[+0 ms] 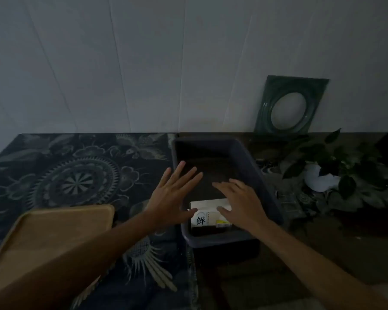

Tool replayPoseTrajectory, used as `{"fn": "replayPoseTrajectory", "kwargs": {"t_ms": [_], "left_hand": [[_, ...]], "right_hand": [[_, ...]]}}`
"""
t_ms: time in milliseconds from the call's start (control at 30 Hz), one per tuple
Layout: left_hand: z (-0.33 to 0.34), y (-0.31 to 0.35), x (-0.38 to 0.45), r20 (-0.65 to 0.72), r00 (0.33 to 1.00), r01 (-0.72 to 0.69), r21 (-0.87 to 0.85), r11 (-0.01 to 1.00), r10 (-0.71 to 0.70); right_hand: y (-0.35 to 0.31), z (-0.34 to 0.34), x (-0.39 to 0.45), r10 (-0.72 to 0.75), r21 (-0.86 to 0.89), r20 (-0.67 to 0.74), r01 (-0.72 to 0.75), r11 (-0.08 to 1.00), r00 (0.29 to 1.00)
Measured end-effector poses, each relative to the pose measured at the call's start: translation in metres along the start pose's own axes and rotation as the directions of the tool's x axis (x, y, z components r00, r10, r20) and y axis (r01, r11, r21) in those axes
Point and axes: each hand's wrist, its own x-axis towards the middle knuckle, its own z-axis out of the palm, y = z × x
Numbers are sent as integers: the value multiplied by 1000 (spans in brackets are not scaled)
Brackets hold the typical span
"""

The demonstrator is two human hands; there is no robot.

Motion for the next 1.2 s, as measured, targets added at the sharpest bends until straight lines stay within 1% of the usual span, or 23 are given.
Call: {"fn": "replayPoseTrajectory", "kwargs": {"t_ms": [33,100,200,300,467,633,767,933,1000,1100,1200], "left_hand": [[4,-2,1,26,1000,-3,-32,999,4],[17,-7,1,49,999,6,-97,995,-1],[35,-10,1,125,992,2,-252,968,30],[44,-11,1,170,984,6,-305,952,48],[46,-9,5,149,989,74,-391,917,-16],[49,-4,9,79,997,53,-432,900,-21],[52,-3,10,36,999,28,-451,892,-13],[54,-2,8,33,994,109,-494,863,-107],[53,1,9,40,985,164,-498,851,-167],[51,5,13,46,971,225,-510,830,-235],[49,8,17,59,959,266,-529,806,-278]], "right_hand": [[1,3,2,13,21,22,-14,1000,1000],[5,11,5,34,59,12,-34,998,999],[8,22,6,24,84,25,-26,996,999],[8,29,4,7,106,-16,-5,994,1000],[13,37,4,-7,136,-114,22,990,993],[23,43,6,-31,169,-164,59,984,986],[31,49,9,-50,243,-212,102,965,976],[41,53,12,-78,343,-209,147,928,975],[47,55,15,-97,363,-207,169,916,973],[55,59,18,-185,332,-221,252,909,958],[64,62,20,-285,291,-258,355,888,923]]}}
